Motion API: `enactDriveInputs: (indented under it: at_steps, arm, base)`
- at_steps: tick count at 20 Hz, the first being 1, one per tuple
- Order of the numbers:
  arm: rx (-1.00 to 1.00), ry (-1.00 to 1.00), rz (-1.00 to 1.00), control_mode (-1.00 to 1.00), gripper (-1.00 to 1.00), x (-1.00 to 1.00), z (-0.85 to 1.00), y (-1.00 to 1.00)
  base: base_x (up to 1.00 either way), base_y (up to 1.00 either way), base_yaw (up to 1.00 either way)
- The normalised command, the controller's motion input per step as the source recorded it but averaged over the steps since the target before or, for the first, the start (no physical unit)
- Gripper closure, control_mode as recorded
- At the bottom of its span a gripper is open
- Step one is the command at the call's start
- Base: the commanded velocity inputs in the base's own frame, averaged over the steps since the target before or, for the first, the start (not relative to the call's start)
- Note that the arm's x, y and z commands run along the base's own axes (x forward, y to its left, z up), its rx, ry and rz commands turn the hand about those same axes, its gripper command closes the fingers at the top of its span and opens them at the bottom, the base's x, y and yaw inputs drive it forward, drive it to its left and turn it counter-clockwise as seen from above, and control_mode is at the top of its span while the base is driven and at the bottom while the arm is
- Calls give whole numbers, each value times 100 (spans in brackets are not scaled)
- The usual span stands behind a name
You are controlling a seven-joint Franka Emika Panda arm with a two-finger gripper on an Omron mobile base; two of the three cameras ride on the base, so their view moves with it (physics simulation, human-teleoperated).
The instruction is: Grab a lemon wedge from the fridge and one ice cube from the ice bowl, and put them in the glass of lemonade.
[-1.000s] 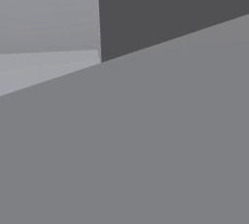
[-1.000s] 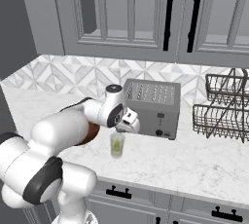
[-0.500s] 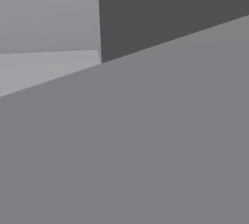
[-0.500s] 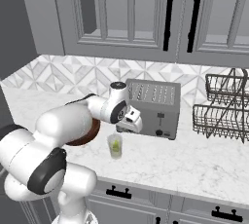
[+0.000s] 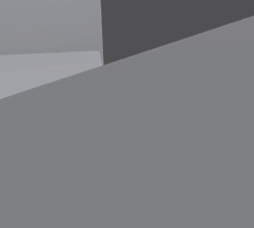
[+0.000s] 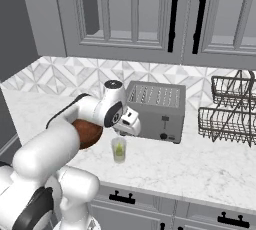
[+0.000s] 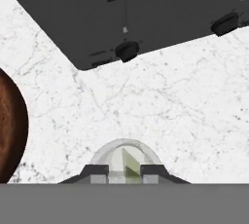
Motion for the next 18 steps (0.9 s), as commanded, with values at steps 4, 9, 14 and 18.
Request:
enactDriveInputs:
  at_steps: [4,9,14,18]
  arm:
    - [-1,2,0,-100,100,-2,-41,-17]
    - [-1,0,0,-100,100,6,-6,17]
    - [0,0,0,-100,100,0,-1,0]
    - [0,1,0,-100,100,4,0,-3]
  base:
    - [0,0,0]
    - [0,0,0]
    - [0,0,0]
    - [0,0,0]
